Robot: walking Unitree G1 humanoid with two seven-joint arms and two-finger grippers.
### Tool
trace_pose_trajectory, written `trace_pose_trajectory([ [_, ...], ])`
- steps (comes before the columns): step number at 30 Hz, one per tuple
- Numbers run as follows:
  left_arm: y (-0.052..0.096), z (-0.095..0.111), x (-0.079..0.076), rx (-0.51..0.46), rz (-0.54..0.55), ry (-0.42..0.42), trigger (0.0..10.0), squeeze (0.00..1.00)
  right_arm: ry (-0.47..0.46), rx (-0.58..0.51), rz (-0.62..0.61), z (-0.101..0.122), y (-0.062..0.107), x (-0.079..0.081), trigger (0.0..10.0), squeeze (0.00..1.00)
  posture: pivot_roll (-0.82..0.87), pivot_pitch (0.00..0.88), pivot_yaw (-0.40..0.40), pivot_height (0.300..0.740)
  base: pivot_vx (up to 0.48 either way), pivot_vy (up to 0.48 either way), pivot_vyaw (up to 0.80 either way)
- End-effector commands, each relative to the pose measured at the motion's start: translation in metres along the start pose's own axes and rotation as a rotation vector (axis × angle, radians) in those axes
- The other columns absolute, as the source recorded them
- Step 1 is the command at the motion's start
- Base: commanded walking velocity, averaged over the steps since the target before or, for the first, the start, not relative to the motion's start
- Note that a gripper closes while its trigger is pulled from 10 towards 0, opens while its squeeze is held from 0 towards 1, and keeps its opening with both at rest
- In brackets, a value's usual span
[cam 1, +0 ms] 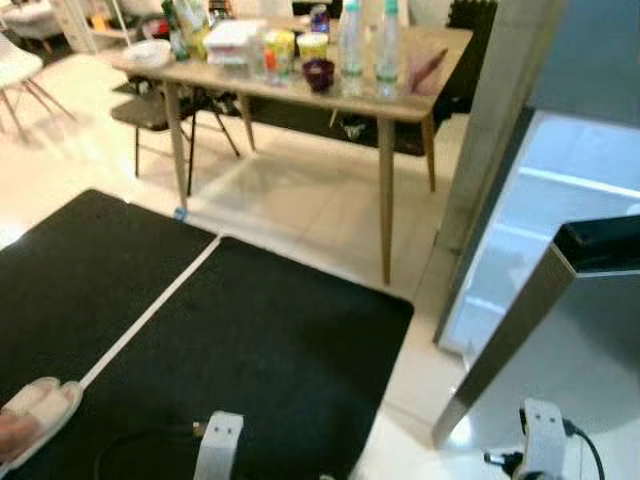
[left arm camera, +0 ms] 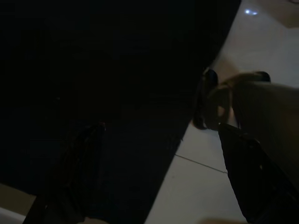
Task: Restocking fridge
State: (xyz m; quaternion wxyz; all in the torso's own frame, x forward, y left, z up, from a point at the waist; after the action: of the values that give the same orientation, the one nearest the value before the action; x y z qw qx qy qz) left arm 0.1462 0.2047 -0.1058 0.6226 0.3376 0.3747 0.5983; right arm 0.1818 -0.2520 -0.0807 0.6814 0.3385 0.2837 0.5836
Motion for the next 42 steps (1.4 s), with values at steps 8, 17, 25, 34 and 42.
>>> trace_pose_trajectory([
  [8,0.000,0.001,0.001,0.001,-0.004,-0.005,10.0,0.00,-0.209,-0.387,-0.139,0.095,0.007,-0.037,10.0,0.00,-0.03,0.084,0.020,0.740,0.000,0.000,0.00],
  [17,0.002,-0.008,0.003,0.020,-0.007,-0.008,10.0,0.00,-0.240,-0.774,0.128,0.194,0.027,-0.017,10.0,0.00,-0.02,0.115,0.025,0.740,0.000,0.000,0.00],
  [25,0.007,-0.019,0.010,0.034,0.003,-0.007,10.0,0.00,-0.067,-0.893,0.293,0.264,0.044,0.037,10.0,0.00,0.02,0.150,0.019,0.740,0.000,0.000,0.00],
  [34,0.013,-0.032,0.018,0.040,0.015,0.006,10.0,0.00,0.040,-0.995,0.218,0.334,0.077,0.066,10.0,0.00,0.07,0.210,0.009,0.740,0.000,0.000,0.00],
  [42,0.010,-0.024,0.014,0.021,0.005,0.010,10.0,0.00,0.092,-0.867,0.360,0.283,0.048,0.078,10.0,0.00,0.05,0.200,0.018,0.740,0.000,0.000,0.00],
])
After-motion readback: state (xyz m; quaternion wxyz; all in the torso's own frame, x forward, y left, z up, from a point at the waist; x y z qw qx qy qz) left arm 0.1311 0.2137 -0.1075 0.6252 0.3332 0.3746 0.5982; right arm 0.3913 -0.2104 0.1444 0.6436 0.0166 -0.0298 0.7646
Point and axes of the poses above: a point about 5 cm out from each wrist's last joint towards the gripper, its own y axis pointing back from the gripper into the wrist, its own z axis along the axis of the wrist's last joint, x = y × z, the point moved 1 cm from there along -y, pointing out of the wrist towards the gripper, and after that the axes turned 6 degrees about y, right-handed, at the moved point
